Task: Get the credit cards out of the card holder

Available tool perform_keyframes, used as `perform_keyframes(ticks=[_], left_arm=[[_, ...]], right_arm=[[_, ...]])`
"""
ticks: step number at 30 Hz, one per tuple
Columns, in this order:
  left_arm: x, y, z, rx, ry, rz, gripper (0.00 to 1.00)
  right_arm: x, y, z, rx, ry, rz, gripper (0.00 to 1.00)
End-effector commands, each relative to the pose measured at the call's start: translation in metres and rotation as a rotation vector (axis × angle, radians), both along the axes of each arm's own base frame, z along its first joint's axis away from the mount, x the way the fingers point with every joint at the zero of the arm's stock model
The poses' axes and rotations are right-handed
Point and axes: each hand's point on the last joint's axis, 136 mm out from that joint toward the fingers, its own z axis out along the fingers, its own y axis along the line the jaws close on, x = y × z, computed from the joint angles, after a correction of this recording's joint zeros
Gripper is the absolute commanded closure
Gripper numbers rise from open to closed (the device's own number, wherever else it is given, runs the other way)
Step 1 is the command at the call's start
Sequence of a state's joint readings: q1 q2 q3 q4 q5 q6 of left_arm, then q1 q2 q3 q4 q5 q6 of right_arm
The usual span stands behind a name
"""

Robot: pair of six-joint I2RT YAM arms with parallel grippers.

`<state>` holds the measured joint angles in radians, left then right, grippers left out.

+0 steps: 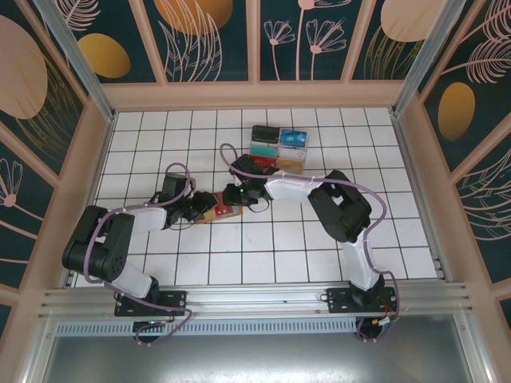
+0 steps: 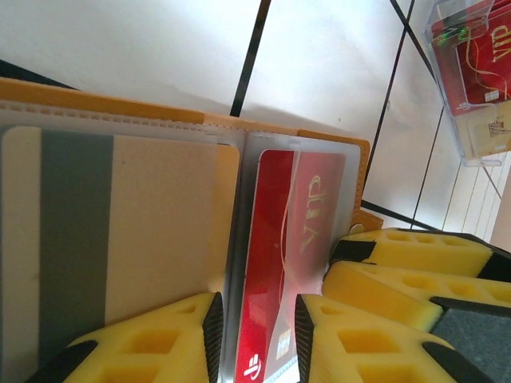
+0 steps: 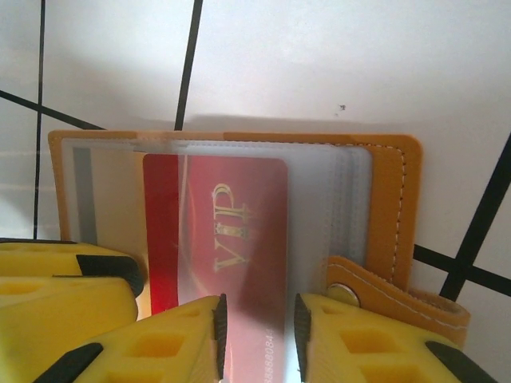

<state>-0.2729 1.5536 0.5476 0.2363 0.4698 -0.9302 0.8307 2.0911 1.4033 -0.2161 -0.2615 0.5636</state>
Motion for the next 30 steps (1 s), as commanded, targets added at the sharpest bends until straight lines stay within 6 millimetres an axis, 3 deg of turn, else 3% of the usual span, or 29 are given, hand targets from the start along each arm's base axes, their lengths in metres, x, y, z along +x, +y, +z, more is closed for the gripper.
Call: perform_keyframes(ticks=[1,12,30], left_arm=[[0.002,0.005,-0.007,0.019,0.002,0.014,0.66],[0.004,-0.013,0.0,-0.076,-0.03,-0.053,0.68],[0.004,-0.022,0.022,-0.142,-0.116,-0.099,0.82]], right_arm=[[-0.007,-0.015,-0.025,-0.066,0.059,-0.007,0.68],[-0.015,-0.027,-0.046,-0.128,0.093,-0.006,0.68],[-0.02,-0.035,-0.056,-0.166,0.116,-0.01,0.68]])
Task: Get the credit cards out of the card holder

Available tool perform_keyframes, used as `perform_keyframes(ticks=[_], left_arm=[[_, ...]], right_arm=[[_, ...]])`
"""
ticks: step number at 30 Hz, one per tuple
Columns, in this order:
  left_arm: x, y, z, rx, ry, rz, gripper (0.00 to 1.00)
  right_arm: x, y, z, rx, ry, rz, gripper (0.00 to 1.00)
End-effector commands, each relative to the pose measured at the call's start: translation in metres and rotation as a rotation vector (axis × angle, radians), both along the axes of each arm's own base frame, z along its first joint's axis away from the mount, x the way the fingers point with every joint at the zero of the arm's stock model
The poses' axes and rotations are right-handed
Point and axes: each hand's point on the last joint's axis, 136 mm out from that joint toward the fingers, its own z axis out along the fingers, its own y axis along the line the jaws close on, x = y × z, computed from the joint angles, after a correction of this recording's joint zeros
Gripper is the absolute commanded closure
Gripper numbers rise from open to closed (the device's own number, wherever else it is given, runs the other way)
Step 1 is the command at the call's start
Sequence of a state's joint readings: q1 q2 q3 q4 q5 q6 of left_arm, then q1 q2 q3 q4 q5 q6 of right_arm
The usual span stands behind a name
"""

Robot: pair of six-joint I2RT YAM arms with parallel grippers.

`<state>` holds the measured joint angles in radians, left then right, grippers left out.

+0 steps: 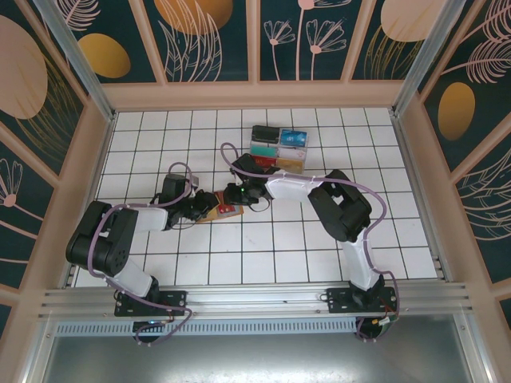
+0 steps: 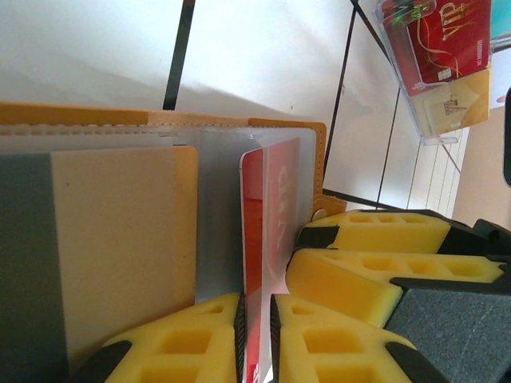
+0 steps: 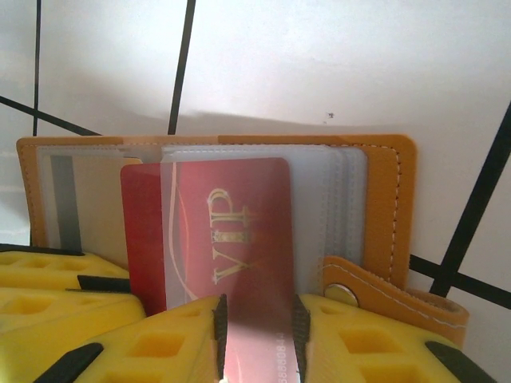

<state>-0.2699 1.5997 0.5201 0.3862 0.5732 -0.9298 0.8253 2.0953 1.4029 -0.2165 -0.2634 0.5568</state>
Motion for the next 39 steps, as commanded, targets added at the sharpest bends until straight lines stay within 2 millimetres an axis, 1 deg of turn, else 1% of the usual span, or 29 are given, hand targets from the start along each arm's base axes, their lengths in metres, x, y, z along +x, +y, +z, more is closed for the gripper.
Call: perform_keyframes(ticks=[1,2,6,8,14,18,20,23,25,27,30,32,34,37,39], left_arm=[[0.003,-0.007,0.018,-0.055,-0.066,-0.031,0.83],[0.003,-0.008,0.019,-0.06,-0.072,-0.036,0.87],[0.004,-0.008,0.022,-0.061,-0.084,-0.038,0.97],[0.003,-0.005,0.02,-0.036,-0.078,-0.031,1.0],[-0.004,0.008,0.012,0.065,-0.048,-0.018,1.0],[-0.013,0.018,0.013,0.13,-0.035,-0.013,1.0],[-0.016,0.023,0.019,0.151,-0.043,-0.005,1.0],[-0.015,0.03,0.034,0.188,-0.078,0.02,1.0],[-0.013,0.036,0.049,0.209,-0.114,0.042,1.0],[-0.01,0.04,0.063,0.221,-0.142,0.06,1.0],[-0.007,0.043,0.083,0.227,-0.182,0.076,1.0],[-0.005,0.043,0.097,0.217,-0.211,0.082,1.0],[-0.003,0.041,0.112,0.192,-0.244,0.091,1.0],[0.0,0.035,0.136,0.118,-0.3,0.102,1.0],[0.001,0.029,0.152,0.051,-0.343,0.103,1.0]], right_arm=[[-0.022,-0.033,-0.055,-0.163,0.117,-0.011,0.68],[-0.023,-0.032,-0.055,-0.163,0.119,-0.007,0.7],[-0.022,-0.032,-0.054,-0.168,0.119,-0.007,0.73],[-0.022,-0.033,-0.053,-0.17,0.118,-0.008,0.73],[-0.019,-0.035,-0.049,-0.165,0.104,-0.024,0.74],[-0.017,-0.035,-0.041,-0.139,0.086,-0.038,0.74],[-0.016,-0.032,-0.037,-0.12,0.084,-0.036,0.74],[-0.012,-0.026,-0.024,-0.073,0.071,-0.029,0.74],[-0.007,-0.017,-0.005,0.004,0.048,-0.014,0.74],[-0.001,-0.008,0.02,0.091,0.017,-0.003,0.73],[0.009,0.002,0.073,0.276,-0.052,0.019,0.68],[0.013,0.002,0.103,0.378,-0.087,0.033,0.63],[0.016,-0.001,0.125,0.455,-0.111,0.044,0.58],[0.019,-0.012,0.149,0.564,-0.151,0.062,0.45],[0.02,-0.021,0.161,0.621,-0.175,0.071,0.41]])
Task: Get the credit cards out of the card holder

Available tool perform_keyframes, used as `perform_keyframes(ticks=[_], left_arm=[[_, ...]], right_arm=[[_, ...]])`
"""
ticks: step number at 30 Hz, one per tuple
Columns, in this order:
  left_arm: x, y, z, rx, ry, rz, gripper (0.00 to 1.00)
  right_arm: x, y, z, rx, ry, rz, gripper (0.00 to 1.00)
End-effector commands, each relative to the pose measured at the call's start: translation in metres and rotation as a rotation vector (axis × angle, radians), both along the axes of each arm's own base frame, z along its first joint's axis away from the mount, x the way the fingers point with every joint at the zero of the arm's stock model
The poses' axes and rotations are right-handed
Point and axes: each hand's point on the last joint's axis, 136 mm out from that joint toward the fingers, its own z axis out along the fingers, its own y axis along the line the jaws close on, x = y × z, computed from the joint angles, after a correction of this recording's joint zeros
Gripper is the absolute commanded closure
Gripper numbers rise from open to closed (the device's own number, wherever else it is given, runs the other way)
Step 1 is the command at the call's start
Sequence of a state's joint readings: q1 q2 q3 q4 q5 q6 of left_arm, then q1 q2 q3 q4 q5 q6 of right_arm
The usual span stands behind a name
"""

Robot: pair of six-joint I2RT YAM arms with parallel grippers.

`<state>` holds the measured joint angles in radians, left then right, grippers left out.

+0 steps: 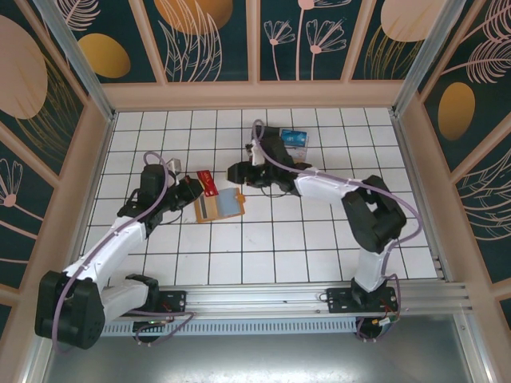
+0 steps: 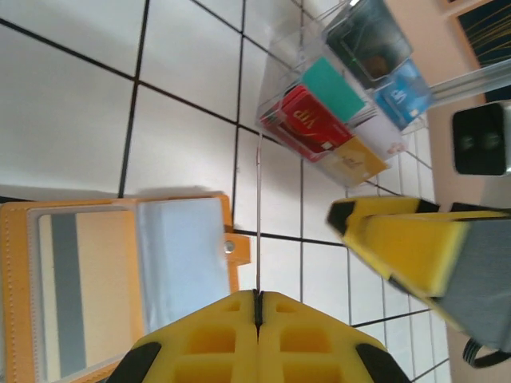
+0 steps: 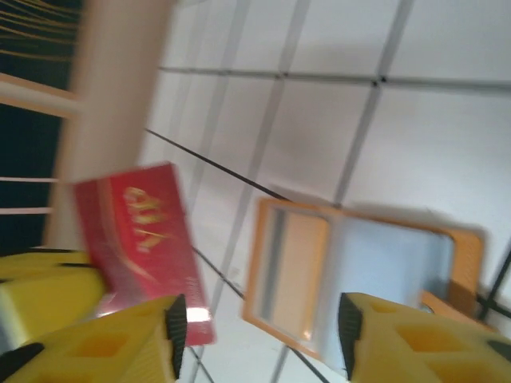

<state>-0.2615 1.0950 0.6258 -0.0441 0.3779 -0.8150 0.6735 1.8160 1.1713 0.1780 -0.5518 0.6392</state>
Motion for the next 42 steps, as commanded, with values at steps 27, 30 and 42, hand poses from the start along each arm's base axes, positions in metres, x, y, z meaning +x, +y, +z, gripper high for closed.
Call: perform_keyframes(ticks=[27,30,42], left_arm=[[-0.006,-0.031,0.093,-0.49,-0.242,-0.091,1.0],[-0.006,-0.031,0.094,-0.499,-0.245,-0.09,1.0],[-0.007,-0.035,0.096,-0.517,-0.237,-0.112,1.0]], right_arm=[[-0.008,0.002,0.111,0.522,0.057,0.261,0.29],[-0.009,0.001,0.113,0.536,0.068,0.271,0.31],[-0.016,0.014,0.11,0.494,0.079,0.343,0.41]])
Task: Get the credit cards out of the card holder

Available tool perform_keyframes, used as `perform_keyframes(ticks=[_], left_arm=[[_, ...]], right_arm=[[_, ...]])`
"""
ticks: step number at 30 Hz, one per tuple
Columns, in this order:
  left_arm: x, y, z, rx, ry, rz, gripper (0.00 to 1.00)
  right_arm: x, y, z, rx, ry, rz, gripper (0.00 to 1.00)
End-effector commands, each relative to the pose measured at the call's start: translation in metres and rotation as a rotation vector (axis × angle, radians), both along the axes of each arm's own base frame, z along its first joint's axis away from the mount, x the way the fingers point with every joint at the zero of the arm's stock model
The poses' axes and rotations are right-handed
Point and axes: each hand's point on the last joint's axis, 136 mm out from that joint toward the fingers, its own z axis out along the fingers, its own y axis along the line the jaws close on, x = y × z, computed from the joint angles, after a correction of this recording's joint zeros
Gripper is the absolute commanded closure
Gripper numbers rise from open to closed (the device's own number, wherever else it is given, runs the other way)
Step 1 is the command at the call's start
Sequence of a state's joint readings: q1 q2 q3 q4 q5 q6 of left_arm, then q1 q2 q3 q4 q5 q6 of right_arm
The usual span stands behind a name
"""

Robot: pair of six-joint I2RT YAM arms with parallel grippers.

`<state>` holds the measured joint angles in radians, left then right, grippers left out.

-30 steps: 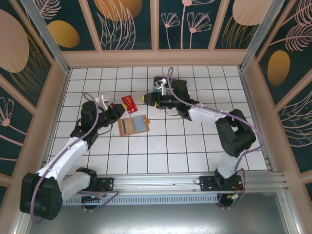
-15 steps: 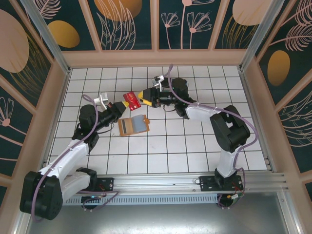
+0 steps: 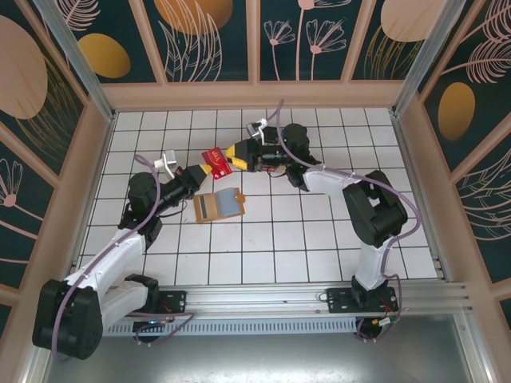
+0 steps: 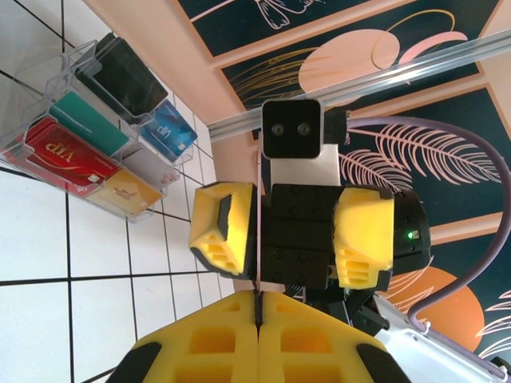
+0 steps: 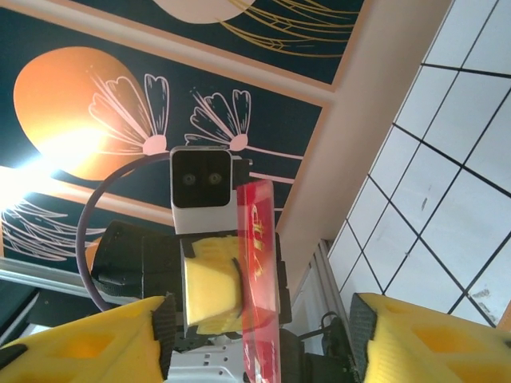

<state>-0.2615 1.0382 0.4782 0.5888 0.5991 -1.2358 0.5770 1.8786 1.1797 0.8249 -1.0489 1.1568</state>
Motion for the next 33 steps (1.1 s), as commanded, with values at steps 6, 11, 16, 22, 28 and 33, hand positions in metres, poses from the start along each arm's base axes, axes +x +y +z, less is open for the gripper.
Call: perform_keyframes(ticks=[6,11,16,22,28,33], left_arm=[[0.0,-0.003,0.006,-0.026,-0.02,-0.026,1.0],[0.002,-0.003,0.002,-0.027,-0.001,-0.02,1.0],[0.008,0.0,-0.011,-0.004,0.046,0.004,0.79],[0.019,0.027,-0.069,0.229,0.213,0.166,0.18],[0.018,0.056,-0.108,0.411,0.31,0.28,0.01],[0.017,0.061,-0.115,0.461,0.326,0.29,0.01]], right_arm=[[-0.004,0.019,0.004,0.01,-0.038,0.059,0.62],[-0.001,0.02,0.004,0.025,-0.021,0.044,0.87],[0.008,0.015,-0.007,-0.006,-0.034,0.004,1.0],[0.063,-0.037,-0.048,-0.309,-0.273,-0.237,1.0],[0.101,-0.078,-0.055,-0.681,-0.655,-0.308,1.0],[0.099,-0.078,-0.052,-0.743,-0.952,-0.168,1.0]])
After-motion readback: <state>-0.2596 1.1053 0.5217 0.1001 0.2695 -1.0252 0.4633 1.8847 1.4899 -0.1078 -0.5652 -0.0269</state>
